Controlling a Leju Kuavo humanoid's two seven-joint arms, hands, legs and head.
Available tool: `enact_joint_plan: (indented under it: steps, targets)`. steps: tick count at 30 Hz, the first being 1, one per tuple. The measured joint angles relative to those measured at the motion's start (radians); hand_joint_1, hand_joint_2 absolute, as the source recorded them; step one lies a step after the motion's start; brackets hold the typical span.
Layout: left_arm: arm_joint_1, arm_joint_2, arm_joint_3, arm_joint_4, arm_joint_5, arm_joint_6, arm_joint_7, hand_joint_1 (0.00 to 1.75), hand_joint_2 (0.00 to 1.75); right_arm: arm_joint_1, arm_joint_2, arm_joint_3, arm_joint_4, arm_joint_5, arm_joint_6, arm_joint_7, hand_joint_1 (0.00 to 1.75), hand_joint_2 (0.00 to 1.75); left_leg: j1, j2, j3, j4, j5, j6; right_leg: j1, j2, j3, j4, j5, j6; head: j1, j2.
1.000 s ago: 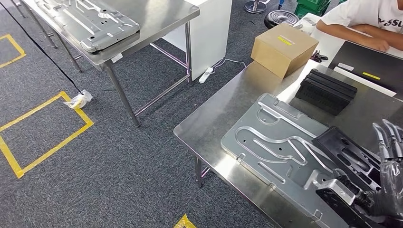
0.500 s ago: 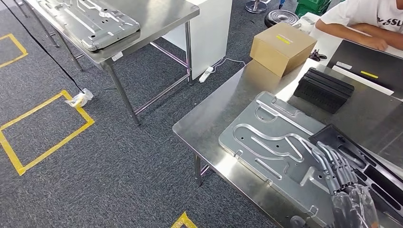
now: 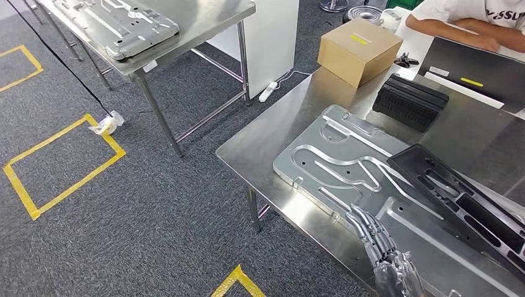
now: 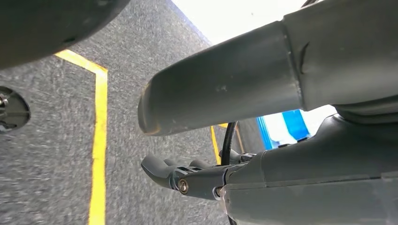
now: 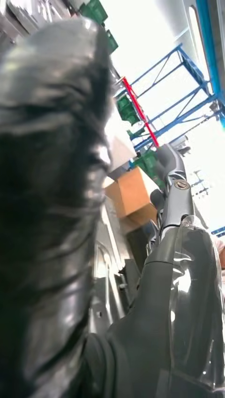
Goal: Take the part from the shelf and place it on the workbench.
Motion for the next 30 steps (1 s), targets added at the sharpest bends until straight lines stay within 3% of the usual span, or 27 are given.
enact_joint_plan:
  steps: [2, 5, 6, 7, 9, 10, 11, 12, 13, 14, 15, 17, 18, 20, 21, 22, 24, 25, 26, 27, 28, 30]
  targets:
    - [-0.002, 0.006, 0.002, 0.000, 0.000, -0.002, 0.001, 0.00, 0.00, -0.015, 0.014, 0.018, 0.012, 0.000, 0.000, 0.002, 0.00, 0.00, -0.008, 0.000, 0.060, -0.104, 0.019, 0.010, -0.001, -0.003, 0.000, -0.009, 0.020, 0.010, 0.000, 0.000]
    - [-0.002, 0.011, 0.003, 0.000, 0.000, -0.001, 0.004, 0.00, 0.00, -0.030, 0.021, 0.031, 0.024, -0.007, 0.000, 0.004, 0.00, 0.00, -0.015, 0.002, 0.051, -0.134, 0.051, 0.022, -0.007, -0.004, 0.003, -0.034, 0.051, 0.031, -0.003, 0.000]
    - [-0.003, 0.012, 0.003, 0.000, 0.000, 0.000, 0.005, 0.00, 0.00, -0.033, 0.021, 0.032, 0.028, -0.013, -0.002, 0.005, 0.00, 0.00, -0.014, 0.005, 0.041, -0.142, 0.069, 0.029, -0.007, -0.003, -0.002, -0.031, 0.037, 0.035, -0.003, 0.000]
    - [-0.004, 0.013, 0.003, 0.000, 0.000, 0.001, 0.005, 0.00, 0.00, -0.033, 0.020, 0.033, 0.031, -0.018, -0.005, 0.005, 0.00, 0.00, -0.012, 0.008, 0.028, -0.149, 0.087, 0.037, -0.005, -0.001, -0.011, -0.010, 0.001, 0.036, -0.003, 0.000]
    - [-0.002, 0.014, 0.003, 0.000, -0.001, 0.003, 0.005, 0.00, 0.00, -0.032, 0.020, 0.036, 0.037, -0.017, -0.013, 0.010, 0.00, 0.00, -0.012, 0.013, -0.004, -0.153, 0.116, 0.048, -0.003, 0.000, -0.030, 0.089, -0.112, 0.036, -0.002, 0.000]
    - [0.000, 0.015, 0.003, 0.000, -0.001, 0.004, 0.005, 0.00, 0.00, -0.031, 0.020, 0.039, 0.040, -0.011, -0.017, 0.013, 0.00, 0.00, -0.014, 0.015, -0.020, -0.151, 0.128, 0.050, -0.003, 0.000, -0.036, 0.153, -0.153, 0.036, -0.002, 0.000]
    - [0.001, 0.015, 0.003, 0.000, -0.001, 0.005, 0.005, 0.00, 0.00, -0.031, 0.020, 0.043, 0.043, -0.006, -0.020, 0.016, 0.00, 0.00, -0.015, 0.016, -0.038, -0.148, 0.140, 0.050, -0.002, 0.000, -0.036, 0.204, -0.168, 0.036, -0.002, 0.000]
    - [0.002, 0.016, 0.003, 0.000, -0.002, 0.006, 0.004, 0.00, 0.00, -0.030, 0.020, 0.046, 0.046, -0.003, -0.022, 0.019, 0.00, 0.00, -0.017, 0.017, -0.057, -0.144, 0.152, 0.050, 0.000, 0.000, -0.023, 0.231, -0.158, 0.036, -0.003, 0.000]
    - [0.002, 0.016, 0.003, 0.000, -0.003, 0.006, 0.003, 0.00, 0.00, -0.029, 0.020, 0.048, 0.048, 0.000, -0.025, 0.023, 0.00, 0.00, -0.018, 0.017, -0.076, -0.136, 0.162, 0.049, 0.001, 0.000, 0.005, 0.224, -0.132, 0.034, -0.003, 0.000]
    - [0.001, 0.015, 0.003, 0.000, -0.005, 0.006, 0.001, 0.00, 0.00, -0.027, 0.020, 0.049, 0.050, 0.001, -0.030, 0.029, 0.00, 0.00, -0.018, 0.017, -0.095, -0.127, 0.169, 0.047, 0.004, 0.000, 0.050, 0.183, -0.107, 0.031, -0.003, 0.000]
    - [0.001, 0.014, 0.003, 0.000, -0.008, 0.006, -0.001, 0.00, 0.00, -0.023, 0.017, 0.050, 0.049, 0.002, -0.038, 0.038, 0.00, 0.00, -0.019, 0.017, -0.111, -0.116, 0.174, 0.045, 0.007, -0.001, 0.108, 0.114, -0.099, 0.027, -0.003, 0.000]
    - [0.002, 0.009, 0.002, -0.001, -0.018, 0.010, -0.003, 0.00, 0.00, 0.000, -0.003, 0.050, 0.035, 0.011, -0.068, 0.066, 0.00, 0.00, -0.021, 0.016, -0.132, -0.095, 0.183, 0.039, 0.013, -0.003, 0.206, -0.023, -0.125, 0.018, -0.003, 0.000]
    - [0.003, 0.006, 0.002, -0.001, -0.022, 0.015, -0.003, 0.00, 0.00, 0.019, -0.023, 0.050, 0.020, 0.018, -0.088, 0.082, 0.00, 0.00, -0.022, 0.015, -0.138, -0.090, 0.188, 0.035, 0.015, -0.004, 0.229, -0.063, -0.141, 0.014, -0.004, 0.000]
    - [0.007, -0.002, 0.001, -0.001, -0.027, 0.027, -0.004, 0.00, 0.00, 0.061, -0.069, 0.050, -0.012, 0.032, -0.126, 0.113, 0.00, 0.00, -0.023, 0.014, -0.143, -0.086, 0.199, 0.026, 0.011, -0.005, 0.227, -0.081, -0.136, 0.006, -0.003, 0.000]
    - [0.009, -0.005, 0.000, -0.001, -0.029, 0.031, -0.004, 0.00, 0.00, 0.077, -0.090, 0.050, -0.025, 0.037, -0.140, 0.124, 0.00, 0.00, -0.022, 0.012, -0.149, -0.079, 0.189, 0.020, 0.008, -0.006, 0.220, -0.084, -0.126, 0.000, -0.004, 0.000]
    - [0.011, -0.008, 0.000, -0.001, -0.029, 0.034, -0.004, 0.00, 0.00, 0.088, -0.106, 0.050, -0.035, 0.040, -0.148, 0.135, 0.00, 0.00, -0.020, 0.010, -0.158, -0.056, 0.160, 0.014, 0.004, -0.006, 0.210, -0.087, -0.113, -0.007, -0.004, 0.000]
    - [0.011, -0.014, 0.000, -0.001, -0.031, 0.034, -0.005, 0.00, 0.00, 0.104, -0.130, 0.051, -0.048, 0.044, -0.160, 0.155, 0.00, 0.00, -0.008, 0.008, -0.186, 0.039, 0.062, -0.002, 0.002, -0.006, 0.184, -0.088, -0.089, -0.014, -0.006, 0.000]
    - [0.011, -0.017, -0.001, -0.001, -0.032, 0.032, -0.005, 0.00, 0.00, 0.110, -0.140, 0.053, -0.053, 0.045, -0.164, 0.166, 0.00, 0.00, -0.001, 0.008, -0.198, 0.100, 0.019, -0.009, 0.002, -0.006, 0.170, -0.087, -0.078, -0.014, -0.006, 0.000]
    - [0.010, -0.018, -0.001, -0.001, -0.033, 0.031, -0.005, 0.00, 0.00, 0.114, -0.149, 0.057, -0.056, 0.046, -0.169, 0.176, 0.00, 0.00, 0.007, 0.008, -0.203, 0.152, -0.001, -0.016, 0.001, -0.007, 0.155, -0.084, -0.068, -0.011, -0.006, 0.000]
    - [0.009, -0.019, -0.001, -0.001, -0.035, 0.030, -0.005, 0.00, 0.00, 0.115, -0.156, 0.061, -0.057, 0.046, -0.172, 0.185, 0.00, 0.00, 0.014, 0.008, -0.198, 0.180, 0.006, -0.022, 0.000, -0.007, 0.140, -0.081, -0.058, -0.007, -0.006, 0.000]
    - [0.008, -0.020, -0.002, -0.001, -0.036, 0.029, -0.005, 0.00, 0.00, 0.116, -0.163, 0.066, -0.058, 0.046, -0.176, 0.194, 0.00, 0.00, 0.021, 0.008, -0.176, 0.178, 0.031, -0.028, -0.002, -0.007, 0.123, -0.076, -0.049, -0.002, -0.006, 0.000]
    - [0.003, -0.022, -0.003, -0.002, -0.039, 0.027, -0.004, 0.00, 0.00, 0.117, -0.176, 0.075, -0.061, 0.046, -0.182, 0.209, 0.00, 0.00, 0.034, 0.008, -0.084, 0.076, 0.078, -0.039, -0.007, -0.008, 0.094, -0.063, -0.032, 0.012, -0.006, 0.000]
